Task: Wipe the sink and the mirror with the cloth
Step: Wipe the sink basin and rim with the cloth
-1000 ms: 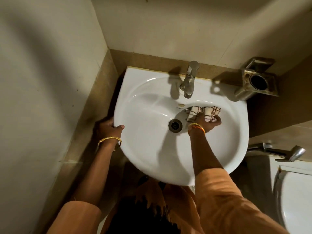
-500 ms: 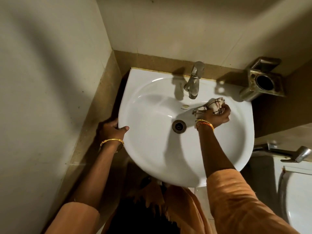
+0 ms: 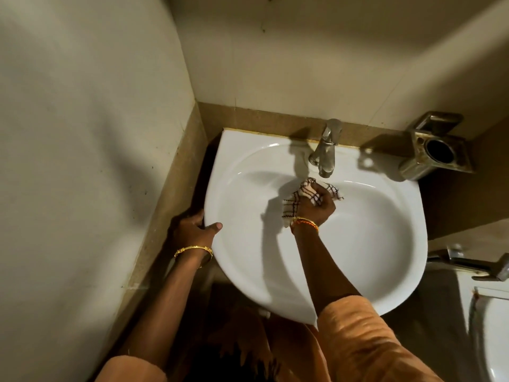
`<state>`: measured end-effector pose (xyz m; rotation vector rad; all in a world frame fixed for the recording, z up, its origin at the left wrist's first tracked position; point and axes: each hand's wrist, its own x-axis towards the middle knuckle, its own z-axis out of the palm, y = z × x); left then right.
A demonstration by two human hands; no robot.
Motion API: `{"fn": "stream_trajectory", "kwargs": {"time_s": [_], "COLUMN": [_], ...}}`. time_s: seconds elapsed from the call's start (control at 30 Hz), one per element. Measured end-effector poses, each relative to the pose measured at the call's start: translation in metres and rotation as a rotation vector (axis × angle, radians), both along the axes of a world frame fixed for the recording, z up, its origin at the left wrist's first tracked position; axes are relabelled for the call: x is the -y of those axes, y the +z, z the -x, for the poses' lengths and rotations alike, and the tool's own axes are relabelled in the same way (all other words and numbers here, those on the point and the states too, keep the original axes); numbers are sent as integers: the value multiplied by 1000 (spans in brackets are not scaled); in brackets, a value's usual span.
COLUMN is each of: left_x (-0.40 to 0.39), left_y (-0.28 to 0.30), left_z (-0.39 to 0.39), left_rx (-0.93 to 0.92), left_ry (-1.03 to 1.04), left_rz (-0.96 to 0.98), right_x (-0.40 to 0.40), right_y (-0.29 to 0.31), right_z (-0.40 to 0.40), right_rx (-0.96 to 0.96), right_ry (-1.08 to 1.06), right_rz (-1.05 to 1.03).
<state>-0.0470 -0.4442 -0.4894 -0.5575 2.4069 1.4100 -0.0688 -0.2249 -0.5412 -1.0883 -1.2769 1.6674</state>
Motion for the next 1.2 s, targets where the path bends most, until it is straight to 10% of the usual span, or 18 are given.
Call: {"fn": "stream_trajectory", "kwargs": {"time_s": [0.23, 0.43, 0.73, 0.9, 1.2], "left_x": [0, 3, 6, 7, 5], "left_y": [-1, -4, -6, -4, 2], "left_z": [2, 3, 4, 3, -7], "left_rx": [-40, -56, -43, -37, -62], "left_ry": [-1, -39, -39, -23, 33], "left_rz": [13, 12, -25, -89, -206], "right_x": [50, 48, 65, 84, 80], "right_y": [-84, 9, 1, 3, 16], "right_z": [81, 26, 34, 33, 13], "right_rx": [70, 48, 183, 525, 598], "right_ry": [187, 526, 224, 730, 1474], "right_rz": [368, 7, 137, -167, -372]}}
